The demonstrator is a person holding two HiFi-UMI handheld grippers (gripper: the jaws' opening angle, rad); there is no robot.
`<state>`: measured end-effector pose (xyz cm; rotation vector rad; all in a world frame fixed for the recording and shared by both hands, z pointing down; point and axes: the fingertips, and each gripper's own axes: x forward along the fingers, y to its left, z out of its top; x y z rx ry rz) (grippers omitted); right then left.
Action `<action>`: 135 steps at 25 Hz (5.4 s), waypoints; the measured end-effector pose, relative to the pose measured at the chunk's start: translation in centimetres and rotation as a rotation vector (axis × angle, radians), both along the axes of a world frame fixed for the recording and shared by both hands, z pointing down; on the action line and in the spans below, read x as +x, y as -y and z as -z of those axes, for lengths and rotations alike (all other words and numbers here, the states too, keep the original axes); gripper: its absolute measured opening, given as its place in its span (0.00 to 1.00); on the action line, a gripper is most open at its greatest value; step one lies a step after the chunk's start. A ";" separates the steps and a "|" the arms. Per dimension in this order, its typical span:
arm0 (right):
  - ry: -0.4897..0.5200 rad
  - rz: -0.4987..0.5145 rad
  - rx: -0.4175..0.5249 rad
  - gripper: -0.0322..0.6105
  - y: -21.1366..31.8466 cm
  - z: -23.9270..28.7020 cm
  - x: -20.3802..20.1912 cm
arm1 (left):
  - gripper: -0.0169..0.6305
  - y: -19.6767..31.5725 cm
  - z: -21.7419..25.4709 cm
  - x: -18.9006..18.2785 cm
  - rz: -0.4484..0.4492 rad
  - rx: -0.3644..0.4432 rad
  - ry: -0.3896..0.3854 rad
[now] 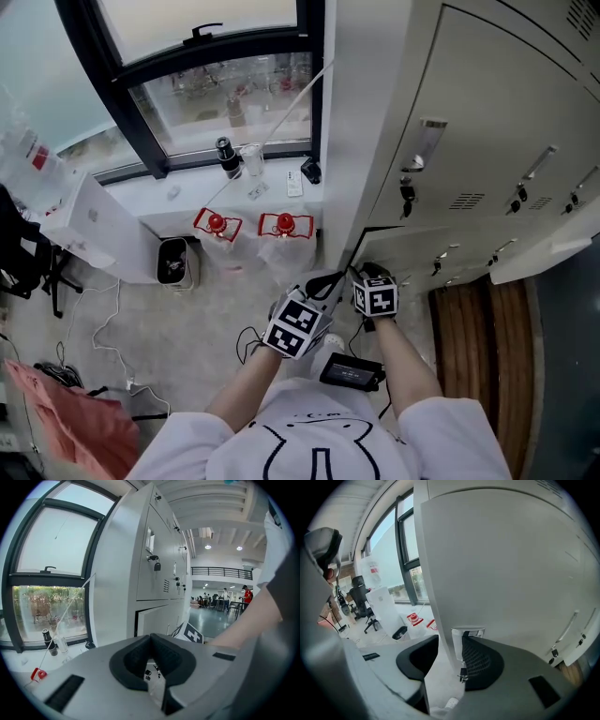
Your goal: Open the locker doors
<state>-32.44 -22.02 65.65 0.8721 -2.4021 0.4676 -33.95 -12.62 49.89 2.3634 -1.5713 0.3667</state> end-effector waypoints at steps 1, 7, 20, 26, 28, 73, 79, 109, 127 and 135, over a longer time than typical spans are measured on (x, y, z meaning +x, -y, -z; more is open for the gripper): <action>-0.001 -0.011 -0.006 0.27 -0.5 0.0 0.4 | 0.06 -0.3 0.0 0.2 -0.007 -0.006 -0.005; 0.013 -0.098 -0.037 0.27 -3.2 0.1 3.9 | 0.06 -1.7 0.1 1.7 -0.054 -0.028 -0.030; -0.065 -0.230 -0.027 0.22 -8.6 0.0 14.7 | 0.06 -4.6 -1.0 8.7 -0.246 -0.056 -0.115; -0.106 -0.415 0.003 0.14 -9.9 0.0 21.8 | 0.06 -5.5 -1.5 12.3 -0.342 -0.072 -0.143; -0.115 -0.452 -0.003 0.14 -9.7 0.0 23.7 | 0.06 -5.5 -1.7 13.1 -0.357 -0.081 -0.146; -0.033 -0.079 0.089 0.13 -12.1 8.1 38.8 | 0.06 -3.3 6.3 26.9 -0.027 0.064 -0.040; -0.006 0.037 0.110 0.13 -10.6 8.7 37.7 | 0.06 -4.6 6.4 27.3 0.075 0.055 -0.002; -0.029 0.152 0.075 0.23 10.8 3.4 27.1 | 0.06 11.9 6.1 22.3 0.225 0.050 0.032; -0.074 0.150 0.023 0.23 16.4 -0.8 23.4 | 0.06 13.1 6.5 20.1 0.370 0.061 0.083; -0.074 0.156 -0.017 0.23 15.1 -0.8 24.2 | 0.06 11.7 6.3 20.1 0.396 0.046 0.067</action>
